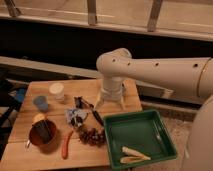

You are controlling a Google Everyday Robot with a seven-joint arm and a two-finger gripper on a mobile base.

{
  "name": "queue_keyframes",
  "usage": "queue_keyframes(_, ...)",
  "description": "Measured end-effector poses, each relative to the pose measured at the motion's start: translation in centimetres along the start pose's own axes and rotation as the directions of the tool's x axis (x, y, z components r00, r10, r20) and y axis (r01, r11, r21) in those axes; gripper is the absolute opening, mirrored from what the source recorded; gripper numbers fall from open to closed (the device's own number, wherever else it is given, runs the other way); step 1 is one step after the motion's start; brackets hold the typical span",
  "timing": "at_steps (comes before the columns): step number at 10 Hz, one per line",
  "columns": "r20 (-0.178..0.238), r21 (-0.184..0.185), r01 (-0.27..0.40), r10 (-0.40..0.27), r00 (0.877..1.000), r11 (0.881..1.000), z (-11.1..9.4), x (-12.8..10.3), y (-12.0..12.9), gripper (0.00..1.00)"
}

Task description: Place grapes in paper cup

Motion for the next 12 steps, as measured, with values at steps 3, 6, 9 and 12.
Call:
queue_keyframes(3,-0.006,-0.033,0.07,-0.07,0.998,0.997,1.2,0.1,2.3,0.8)
queue_keyframes(6,-0.051,-0.071,0.169,-0.173,0.984,0.983,4.3,1.5,6.8,0.8)
queue_keyframes(9,-0.1,-0.115,0.238,-0.25,0.963,0.964,6.9,2.5,9.7,0.8)
queue_keyframes(12,-0.113,-0.136,0.276,-0.291,0.95,0.952,7.8,3.2,11.1,0.8)
